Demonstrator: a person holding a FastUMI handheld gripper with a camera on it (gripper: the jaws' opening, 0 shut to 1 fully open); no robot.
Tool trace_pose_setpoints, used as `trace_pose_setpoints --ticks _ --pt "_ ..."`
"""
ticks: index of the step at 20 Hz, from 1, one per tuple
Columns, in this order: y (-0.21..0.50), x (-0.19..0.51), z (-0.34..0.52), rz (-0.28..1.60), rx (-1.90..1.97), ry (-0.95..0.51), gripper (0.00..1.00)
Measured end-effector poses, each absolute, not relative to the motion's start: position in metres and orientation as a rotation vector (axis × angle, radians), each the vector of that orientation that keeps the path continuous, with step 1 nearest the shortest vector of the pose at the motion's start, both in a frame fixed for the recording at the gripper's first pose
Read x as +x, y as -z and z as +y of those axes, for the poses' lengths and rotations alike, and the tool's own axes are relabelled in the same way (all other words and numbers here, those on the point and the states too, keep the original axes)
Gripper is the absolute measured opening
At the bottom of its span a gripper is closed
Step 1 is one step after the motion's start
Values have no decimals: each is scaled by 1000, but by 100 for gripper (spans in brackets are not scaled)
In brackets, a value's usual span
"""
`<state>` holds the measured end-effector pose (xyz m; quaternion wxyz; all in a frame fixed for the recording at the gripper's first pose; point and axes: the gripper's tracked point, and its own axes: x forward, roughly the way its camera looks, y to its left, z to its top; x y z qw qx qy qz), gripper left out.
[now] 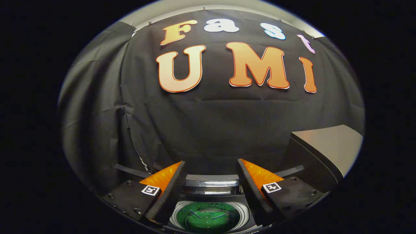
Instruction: Put the clothes into the washing machine and then close the washing machine lid.
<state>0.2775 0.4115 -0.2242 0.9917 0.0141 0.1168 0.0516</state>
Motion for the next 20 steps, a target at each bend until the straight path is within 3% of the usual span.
trace_pose_setpoints --ticks 8,15,20 --pt "245 266 410 240 32 -99 99" --pt "386 228 410 556 81 -90 97" --pt "427 212 416 665 92 -100 98"
